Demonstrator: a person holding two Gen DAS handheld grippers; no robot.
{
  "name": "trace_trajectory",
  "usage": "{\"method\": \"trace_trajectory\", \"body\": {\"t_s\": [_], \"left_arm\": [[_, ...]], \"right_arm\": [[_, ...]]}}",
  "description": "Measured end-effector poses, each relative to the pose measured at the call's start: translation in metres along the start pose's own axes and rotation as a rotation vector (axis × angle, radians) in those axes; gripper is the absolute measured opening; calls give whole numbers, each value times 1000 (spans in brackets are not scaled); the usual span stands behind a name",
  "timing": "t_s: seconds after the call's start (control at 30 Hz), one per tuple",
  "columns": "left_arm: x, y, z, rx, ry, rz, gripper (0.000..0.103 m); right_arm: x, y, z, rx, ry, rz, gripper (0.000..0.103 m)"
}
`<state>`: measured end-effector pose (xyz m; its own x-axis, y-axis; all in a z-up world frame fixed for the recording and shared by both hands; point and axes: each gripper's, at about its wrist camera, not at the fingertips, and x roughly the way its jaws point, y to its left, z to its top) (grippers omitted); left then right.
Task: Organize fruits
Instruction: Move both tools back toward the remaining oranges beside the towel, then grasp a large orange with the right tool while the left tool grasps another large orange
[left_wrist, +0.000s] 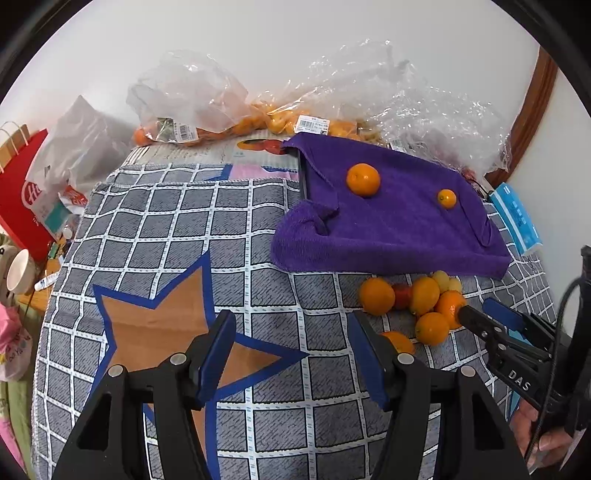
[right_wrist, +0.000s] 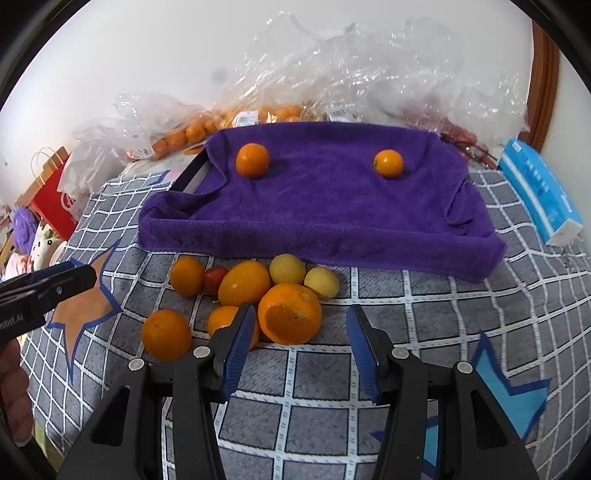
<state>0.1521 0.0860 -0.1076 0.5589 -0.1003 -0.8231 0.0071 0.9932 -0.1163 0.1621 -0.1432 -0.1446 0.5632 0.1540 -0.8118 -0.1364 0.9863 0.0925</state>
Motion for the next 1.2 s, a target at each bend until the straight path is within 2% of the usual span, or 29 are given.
{"method": "trace_trajectory", "body": {"t_s": [0.7,0.83,0.9,1.2], "left_arm": [[15,10,6,-30,35,-68,61],[16,9,7,-31,39,-71,61],[17,9,8,-30,41,-71,61],[17,-5,11,-18,48,-91,61]], "right_arm": [[27,1,13,45,54,1,49],[28,0,14,52,50,14,49],[28,0,14,52,48,21,41],[10,-7,8,25,10,-21,40]]}}
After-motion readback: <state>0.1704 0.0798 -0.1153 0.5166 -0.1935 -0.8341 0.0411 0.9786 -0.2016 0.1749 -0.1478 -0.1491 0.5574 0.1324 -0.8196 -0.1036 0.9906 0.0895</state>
